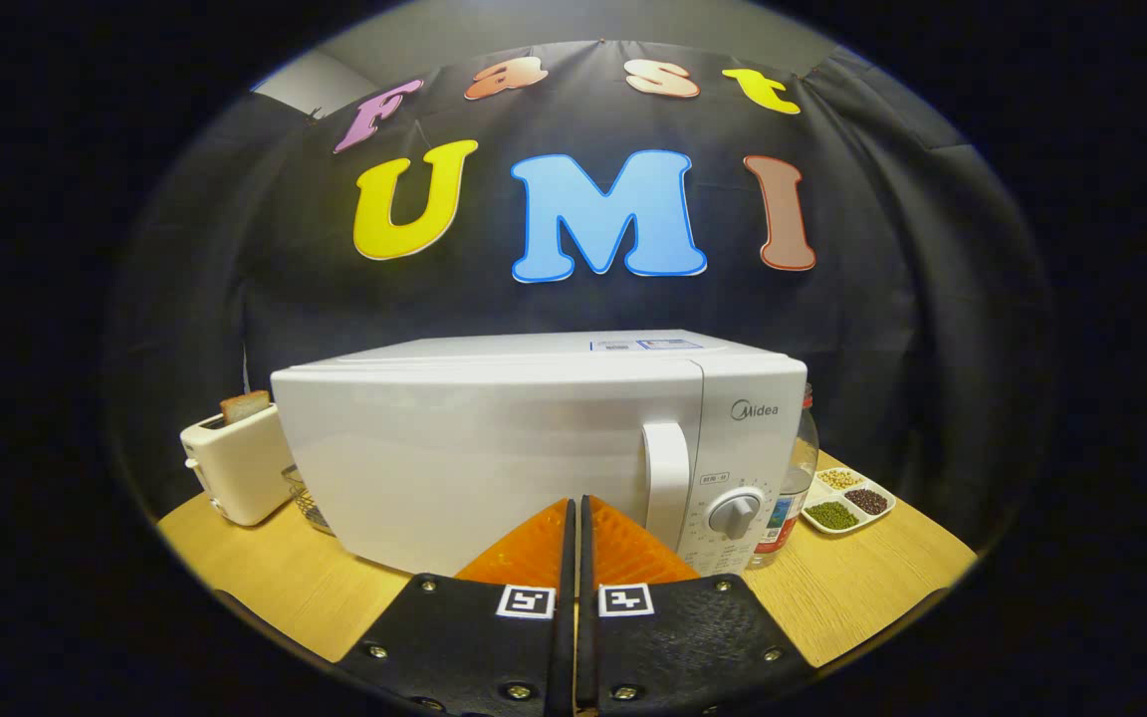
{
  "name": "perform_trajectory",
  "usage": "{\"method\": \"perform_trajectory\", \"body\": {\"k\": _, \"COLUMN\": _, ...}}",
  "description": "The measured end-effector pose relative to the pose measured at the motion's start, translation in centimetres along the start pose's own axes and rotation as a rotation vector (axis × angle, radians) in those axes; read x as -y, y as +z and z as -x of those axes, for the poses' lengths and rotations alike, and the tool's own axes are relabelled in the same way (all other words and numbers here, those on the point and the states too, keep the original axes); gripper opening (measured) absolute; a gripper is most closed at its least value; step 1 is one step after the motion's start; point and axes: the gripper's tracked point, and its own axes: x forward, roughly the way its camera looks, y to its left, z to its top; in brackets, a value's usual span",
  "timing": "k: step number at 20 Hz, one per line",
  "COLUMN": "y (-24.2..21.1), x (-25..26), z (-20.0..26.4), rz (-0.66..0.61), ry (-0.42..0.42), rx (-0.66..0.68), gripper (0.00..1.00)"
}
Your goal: Open the microwave, put the food inside, and close the microwave door.
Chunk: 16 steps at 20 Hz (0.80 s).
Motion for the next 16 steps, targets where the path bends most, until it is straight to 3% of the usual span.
{"method": "perform_trajectory", "body": {"k": 8, "y": 7.6, "x": -1.4, "z": 10.7, "rz": 0.067, "ry": 0.049, "rx": 0.101, "gripper": 0.02}}
{"method": "perform_trajectory", "body": {"k": 16, "y": 13.8, "x": -1.9, "z": 18.1, "rz": 0.064, "ry": 0.089, "rx": 0.169, "gripper": 0.02}}
